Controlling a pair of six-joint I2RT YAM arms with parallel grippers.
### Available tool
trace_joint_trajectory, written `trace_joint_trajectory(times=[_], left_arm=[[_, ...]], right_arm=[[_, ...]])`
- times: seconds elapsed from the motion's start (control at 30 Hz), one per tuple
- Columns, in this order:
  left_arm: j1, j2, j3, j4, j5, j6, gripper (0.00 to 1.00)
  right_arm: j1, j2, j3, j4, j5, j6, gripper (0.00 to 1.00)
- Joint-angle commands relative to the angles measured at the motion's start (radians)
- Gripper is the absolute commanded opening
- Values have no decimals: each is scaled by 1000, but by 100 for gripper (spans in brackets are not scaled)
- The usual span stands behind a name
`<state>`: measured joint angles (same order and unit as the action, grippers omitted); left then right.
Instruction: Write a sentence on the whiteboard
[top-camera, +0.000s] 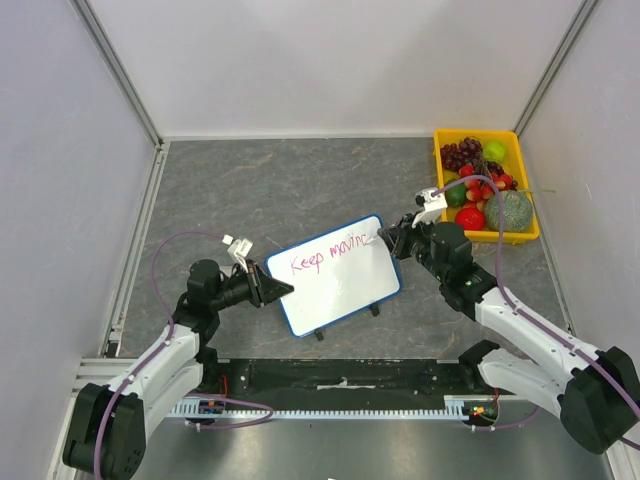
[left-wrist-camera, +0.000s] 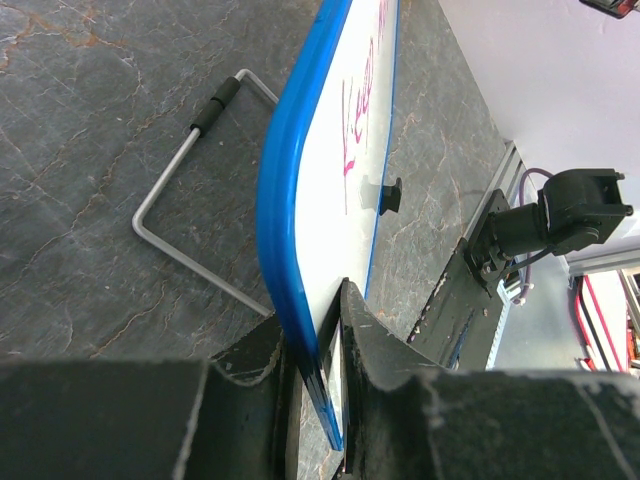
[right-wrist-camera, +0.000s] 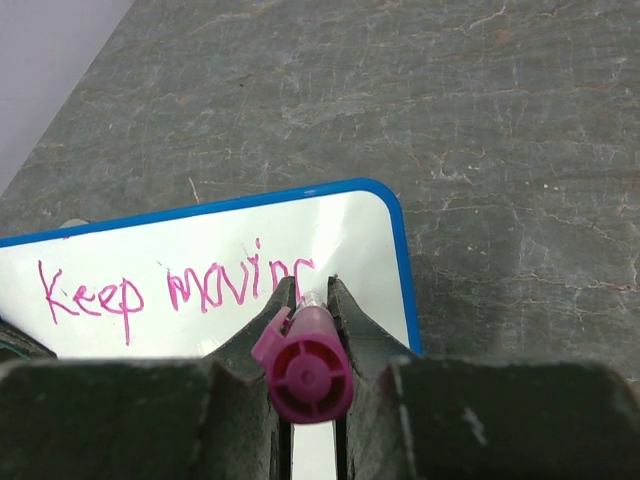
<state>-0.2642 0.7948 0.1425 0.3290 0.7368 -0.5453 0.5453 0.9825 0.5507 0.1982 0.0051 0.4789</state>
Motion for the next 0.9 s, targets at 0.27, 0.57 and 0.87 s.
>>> trace_joint_trajectory(times=[0.27,0.57,0.87], left_arm=[[3,-6,-7,19,-57,74,2],[3,-8,-6,19,-57,76,2],[3,-9,-9,19,-59,74,2]], right_arm=[[-11,25,103,10,41,-17,0],[-11,12,55,-8,16,-23,0],[-11,-5,0,-20,-2,-23,0]])
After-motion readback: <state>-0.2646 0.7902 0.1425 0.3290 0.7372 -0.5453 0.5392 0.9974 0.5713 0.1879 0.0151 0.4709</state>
